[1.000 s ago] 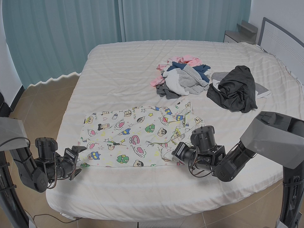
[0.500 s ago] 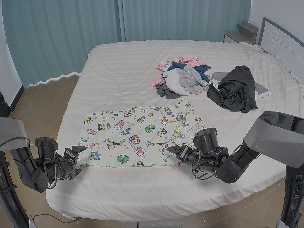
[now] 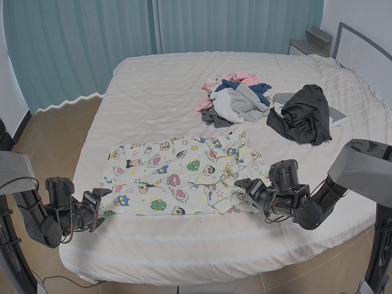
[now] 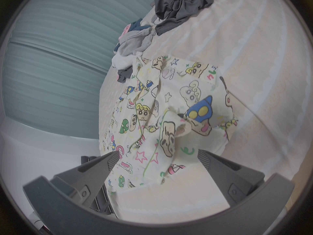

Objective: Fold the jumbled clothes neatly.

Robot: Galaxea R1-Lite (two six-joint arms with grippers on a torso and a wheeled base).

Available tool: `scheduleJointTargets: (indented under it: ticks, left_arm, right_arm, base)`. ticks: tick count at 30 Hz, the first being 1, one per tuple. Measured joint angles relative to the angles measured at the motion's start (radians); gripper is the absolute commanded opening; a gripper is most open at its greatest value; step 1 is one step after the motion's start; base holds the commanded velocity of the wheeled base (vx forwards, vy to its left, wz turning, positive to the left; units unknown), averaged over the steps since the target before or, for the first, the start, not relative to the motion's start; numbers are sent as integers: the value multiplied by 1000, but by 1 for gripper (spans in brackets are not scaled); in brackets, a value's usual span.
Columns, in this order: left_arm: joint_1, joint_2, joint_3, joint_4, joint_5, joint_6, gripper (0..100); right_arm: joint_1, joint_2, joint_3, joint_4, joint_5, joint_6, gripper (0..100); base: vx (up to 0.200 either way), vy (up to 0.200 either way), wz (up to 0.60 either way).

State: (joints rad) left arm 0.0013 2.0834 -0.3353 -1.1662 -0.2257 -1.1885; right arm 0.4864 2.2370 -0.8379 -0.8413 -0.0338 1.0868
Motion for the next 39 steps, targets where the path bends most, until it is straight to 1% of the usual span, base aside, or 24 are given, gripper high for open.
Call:
scheduleJointTargets:
  ticks: [4, 11, 25, 29, 30, 35, 39]
  left_arm:
    - [0, 0, 0, 0, 0, 0, 100]
    - [0, 0, 0, 0, 0, 0, 100]
    - [1, 0, -1, -1, 0, 0, 100]
    - [1, 0, 0, 0, 0, 0, 100]
    - [1, 0, 0, -1, 0, 0, 100]
    - [1, 0, 0, -1, 0, 0, 100]
    - [1, 0, 0, -1, 0, 0, 100]
  right_arm:
    - [-4, 7, 0, -63, 1, 4, 100]
    - [-3, 16, -7, -67, 5, 9, 100]
    - [-13, 80, -75, -68, -1, -4, 100]
    - [-25, 98, -90, -68, -23, -21, 100]
    - [-27, 103, -93, -68, -33, -28, 0]
    - [-32, 123, -103, -85, -65, -66, 0]
    - [-27, 130, -95, -119, -74, -88, 0]
  base:
    - [0, 0, 0]
    - [0, 0, 0]
    - [0, 0, 0]
    - [0, 0, 0]
    - [0, 0, 0]
    - [0, 0, 0]
    - [0, 0, 0]
